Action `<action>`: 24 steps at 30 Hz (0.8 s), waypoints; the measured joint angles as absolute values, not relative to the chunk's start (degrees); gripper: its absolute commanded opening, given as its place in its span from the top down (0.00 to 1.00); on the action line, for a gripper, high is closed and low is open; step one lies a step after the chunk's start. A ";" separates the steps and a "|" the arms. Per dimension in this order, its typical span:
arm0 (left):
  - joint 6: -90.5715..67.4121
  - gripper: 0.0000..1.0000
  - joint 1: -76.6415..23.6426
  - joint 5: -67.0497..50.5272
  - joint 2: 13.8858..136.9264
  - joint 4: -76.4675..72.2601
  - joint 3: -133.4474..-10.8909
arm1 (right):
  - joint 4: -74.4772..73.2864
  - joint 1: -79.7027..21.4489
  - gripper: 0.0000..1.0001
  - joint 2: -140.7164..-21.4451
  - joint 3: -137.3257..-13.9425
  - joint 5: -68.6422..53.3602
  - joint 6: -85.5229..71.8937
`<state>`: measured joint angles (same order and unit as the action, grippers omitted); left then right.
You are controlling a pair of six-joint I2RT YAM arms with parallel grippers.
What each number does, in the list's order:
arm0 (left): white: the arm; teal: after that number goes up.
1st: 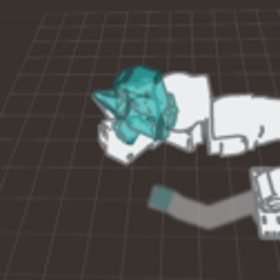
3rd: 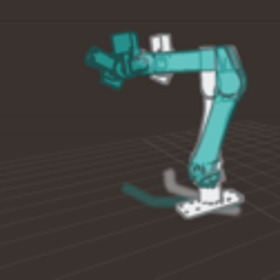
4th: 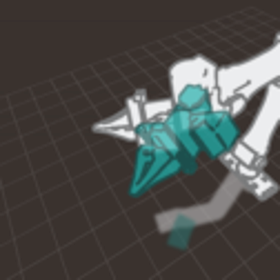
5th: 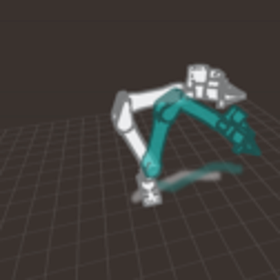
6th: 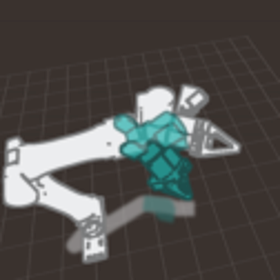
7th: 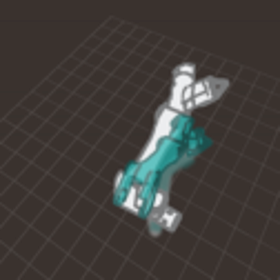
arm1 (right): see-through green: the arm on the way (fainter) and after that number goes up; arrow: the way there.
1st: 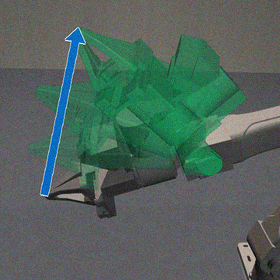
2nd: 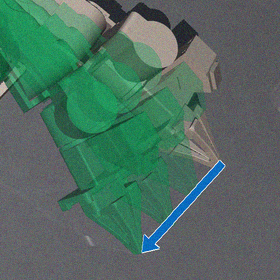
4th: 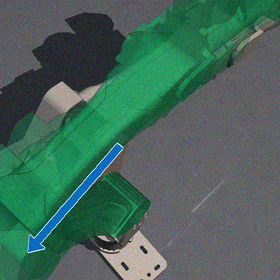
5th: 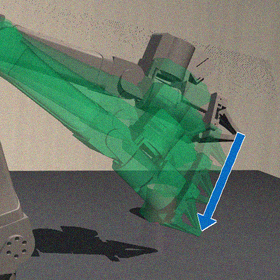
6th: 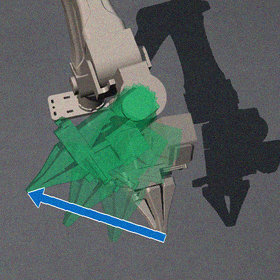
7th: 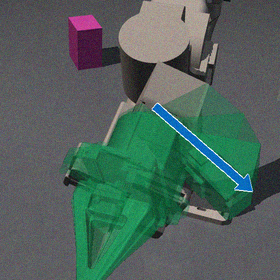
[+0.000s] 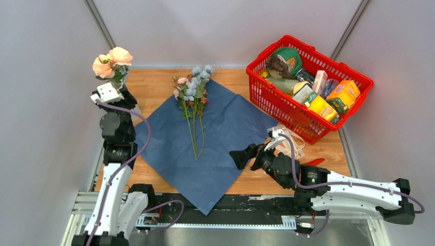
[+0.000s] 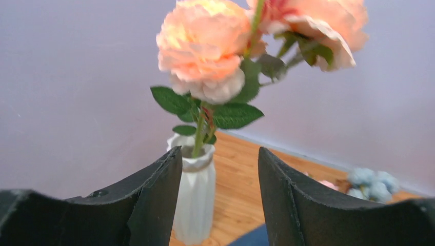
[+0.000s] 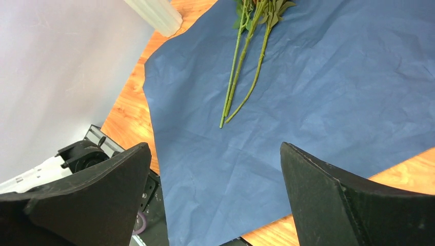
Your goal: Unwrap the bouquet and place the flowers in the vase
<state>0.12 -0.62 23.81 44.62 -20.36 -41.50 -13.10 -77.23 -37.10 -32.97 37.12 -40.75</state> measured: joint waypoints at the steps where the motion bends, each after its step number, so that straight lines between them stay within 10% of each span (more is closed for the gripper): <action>1: -1.72 0.36 -0.62 22.55 42.59 -16.73 -41.50 | -13.10 -77.23 0.00 -37.82 -33.67 37.39 -40.58; 24: -22.76 0.32 -0.64 -24.75 26.85 25.61 -36.32 | -12.56 -68.75 0.11 -88.55 -57.49 41.65 -42.63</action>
<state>-22.76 -0.64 -24.75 26.85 25.61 -36.32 -12.56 -68.75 -88.55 -57.49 41.65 -42.63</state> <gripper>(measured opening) 0.675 0.970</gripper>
